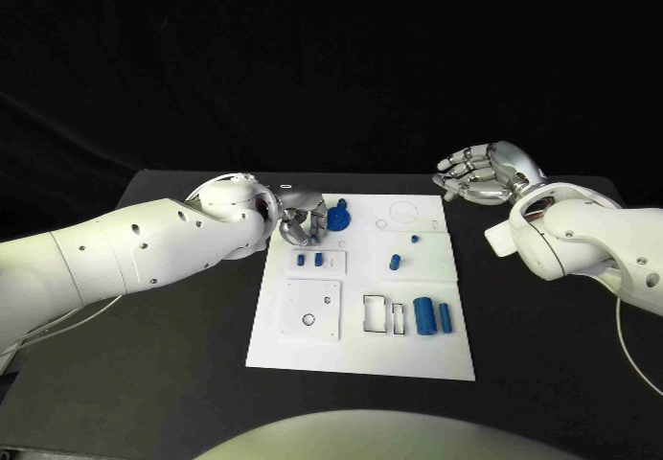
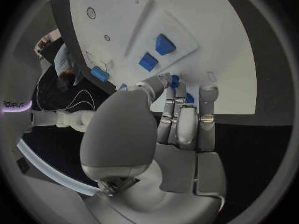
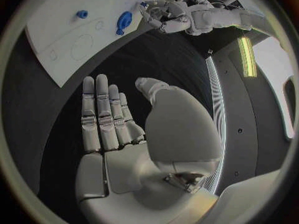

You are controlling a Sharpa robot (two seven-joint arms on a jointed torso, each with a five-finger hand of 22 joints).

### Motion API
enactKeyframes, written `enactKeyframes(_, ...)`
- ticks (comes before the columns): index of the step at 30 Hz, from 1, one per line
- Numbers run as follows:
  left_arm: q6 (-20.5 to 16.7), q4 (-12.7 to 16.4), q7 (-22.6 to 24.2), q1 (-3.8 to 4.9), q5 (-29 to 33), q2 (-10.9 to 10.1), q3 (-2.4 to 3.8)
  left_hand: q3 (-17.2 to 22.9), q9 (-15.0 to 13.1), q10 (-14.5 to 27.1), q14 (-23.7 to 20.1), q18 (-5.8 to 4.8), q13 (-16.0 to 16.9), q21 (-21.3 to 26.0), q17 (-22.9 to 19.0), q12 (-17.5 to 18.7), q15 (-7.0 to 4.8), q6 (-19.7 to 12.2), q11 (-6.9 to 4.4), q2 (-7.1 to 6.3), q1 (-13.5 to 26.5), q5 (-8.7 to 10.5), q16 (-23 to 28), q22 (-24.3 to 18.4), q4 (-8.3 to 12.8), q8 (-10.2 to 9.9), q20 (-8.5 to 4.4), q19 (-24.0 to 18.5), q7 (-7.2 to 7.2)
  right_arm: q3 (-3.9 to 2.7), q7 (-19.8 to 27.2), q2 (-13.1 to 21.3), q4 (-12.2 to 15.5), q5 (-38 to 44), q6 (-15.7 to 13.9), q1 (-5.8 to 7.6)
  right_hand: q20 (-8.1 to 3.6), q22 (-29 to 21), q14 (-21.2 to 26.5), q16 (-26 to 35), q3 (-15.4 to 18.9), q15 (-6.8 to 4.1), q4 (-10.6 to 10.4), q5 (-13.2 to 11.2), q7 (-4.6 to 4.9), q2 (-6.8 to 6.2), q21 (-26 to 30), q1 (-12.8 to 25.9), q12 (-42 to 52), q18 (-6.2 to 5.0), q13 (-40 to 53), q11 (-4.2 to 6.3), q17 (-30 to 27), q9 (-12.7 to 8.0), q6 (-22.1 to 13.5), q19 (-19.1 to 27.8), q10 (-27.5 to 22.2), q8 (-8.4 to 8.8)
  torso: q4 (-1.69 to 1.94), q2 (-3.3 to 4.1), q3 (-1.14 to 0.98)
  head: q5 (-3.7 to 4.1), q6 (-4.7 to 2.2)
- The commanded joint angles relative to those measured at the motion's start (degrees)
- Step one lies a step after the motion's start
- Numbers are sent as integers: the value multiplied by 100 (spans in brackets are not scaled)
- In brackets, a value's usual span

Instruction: Assemble the parts on the task board

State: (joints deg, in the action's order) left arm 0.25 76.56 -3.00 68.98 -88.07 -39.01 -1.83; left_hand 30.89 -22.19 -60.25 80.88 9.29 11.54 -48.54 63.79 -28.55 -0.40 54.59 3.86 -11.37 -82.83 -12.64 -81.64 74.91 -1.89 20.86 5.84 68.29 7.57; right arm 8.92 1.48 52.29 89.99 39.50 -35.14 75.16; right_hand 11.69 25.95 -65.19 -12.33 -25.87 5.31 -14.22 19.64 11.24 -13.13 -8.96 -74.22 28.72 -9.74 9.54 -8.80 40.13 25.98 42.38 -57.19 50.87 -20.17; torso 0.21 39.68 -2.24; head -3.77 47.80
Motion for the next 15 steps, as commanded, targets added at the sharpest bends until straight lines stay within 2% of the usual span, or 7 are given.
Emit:
enactKeyframes(1,150,7,36,-3,40,8,-6,-50,-7,-57,23,-109,-15,31,-4,36,18,18,-21,-20,73,19,9,360,1,-34,7,6,13,-1,55,-3,1,54,39,-2,25,-5,2,31,-5,23,26,38,122,22,27,-38,-17,-67,-5,-5,-8,-5,-40,-1,19,-8,1,0,1,-1,2)
enactKeyframes(15,152,-15,56,-3,53,23,-19,-148,-16,14,-2,-110,-63,116,-33,184,63,1,26,-102,265,-73,12,341,-75,-87,44,-15,23,-1,59,-4,-1,52,37,-2,24,-10,1,34,-4,23,25,39,122,20,29,-36,-17,-67,-13,-5,-7,-10,-43,-3,20,-13,-1,2,-4,4,13)
